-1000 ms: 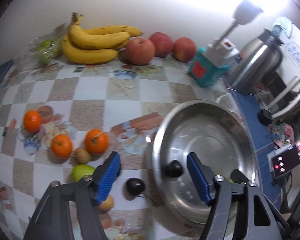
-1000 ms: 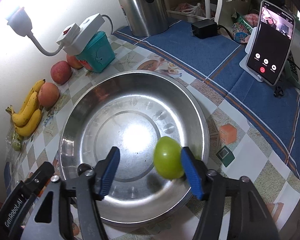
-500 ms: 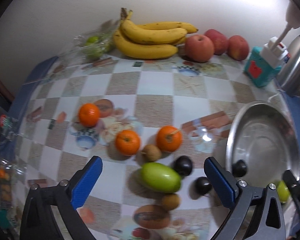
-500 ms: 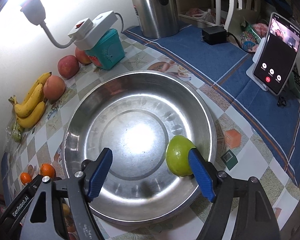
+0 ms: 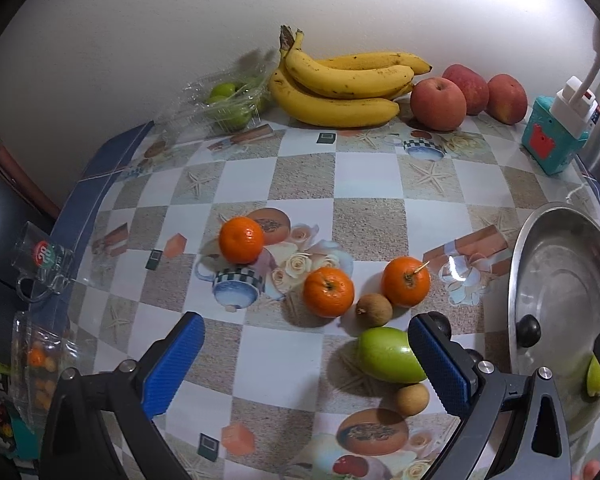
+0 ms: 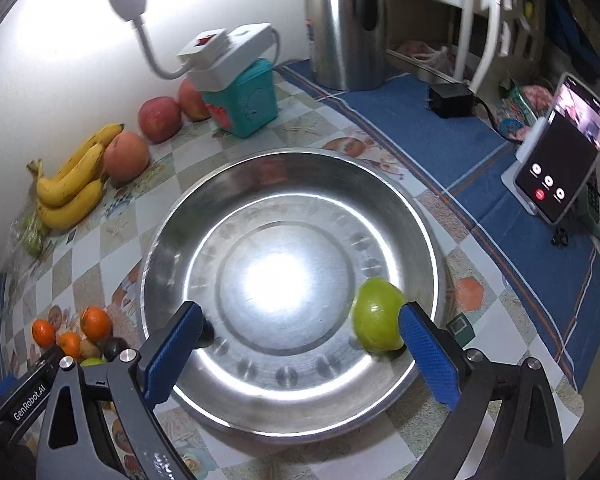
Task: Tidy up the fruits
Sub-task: 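Open the right tool to drop the lime while the left tool releases the plum into the bowl, then withdraw both tools from the bowl back toward the fruit row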
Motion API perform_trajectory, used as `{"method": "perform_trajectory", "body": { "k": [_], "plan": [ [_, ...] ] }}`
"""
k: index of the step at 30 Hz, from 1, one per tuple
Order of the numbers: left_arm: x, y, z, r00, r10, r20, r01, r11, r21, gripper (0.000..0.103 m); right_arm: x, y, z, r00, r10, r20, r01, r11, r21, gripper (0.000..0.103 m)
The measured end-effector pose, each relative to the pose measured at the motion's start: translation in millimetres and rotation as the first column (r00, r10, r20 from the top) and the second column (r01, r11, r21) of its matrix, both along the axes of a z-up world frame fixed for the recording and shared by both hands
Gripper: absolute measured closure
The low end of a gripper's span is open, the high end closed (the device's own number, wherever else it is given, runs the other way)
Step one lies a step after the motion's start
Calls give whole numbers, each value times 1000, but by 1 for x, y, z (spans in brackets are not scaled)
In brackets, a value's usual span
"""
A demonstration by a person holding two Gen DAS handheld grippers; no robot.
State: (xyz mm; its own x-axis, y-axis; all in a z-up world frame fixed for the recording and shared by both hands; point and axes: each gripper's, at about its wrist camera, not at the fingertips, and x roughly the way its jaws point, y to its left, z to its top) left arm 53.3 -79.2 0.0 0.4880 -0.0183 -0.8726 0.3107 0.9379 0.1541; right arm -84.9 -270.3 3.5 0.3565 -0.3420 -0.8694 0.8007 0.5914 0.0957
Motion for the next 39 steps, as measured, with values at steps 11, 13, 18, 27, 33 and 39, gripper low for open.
{"method": "perform_trajectory", "body": {
  "k": [11, 13, 18, 27, 33, 39],
  "plan": [
    [4, 39, 13, 998, 60, 6, -60, 998, -32, 0, 24, 35, 8, 988, 149, 29, -150, 988, 39, 4],
    [5, 49, 16, 997, 82, 8, -82, 996, -40, 0, 29, 45, 9, 982, 184, 42, -186, 981, 52, 4],
    [6, 74, 22, 990, 138, 16, -137, 989, -58, 0, 41, 68, 12, 962, 263, 77, -269, 959, 85, 4],
    [4, 110, 9, 973, 224, -57, -229, 970, -86, 0, 63, 114, 13, 904, 417, 93, -425, 898, 108, 4],
    [9, 117, -17, 953, 264, -146, -276, 959, -70, 0, 73, 125, 2, 888, 456, 59, -460, 879, 123, 4],
    [15, 117, -31, 943, 276, -187, -292, 954, -63, 0, 81, 128, -18, 877, 480, 4, -473, 863, 176, 4]
  ]
}}
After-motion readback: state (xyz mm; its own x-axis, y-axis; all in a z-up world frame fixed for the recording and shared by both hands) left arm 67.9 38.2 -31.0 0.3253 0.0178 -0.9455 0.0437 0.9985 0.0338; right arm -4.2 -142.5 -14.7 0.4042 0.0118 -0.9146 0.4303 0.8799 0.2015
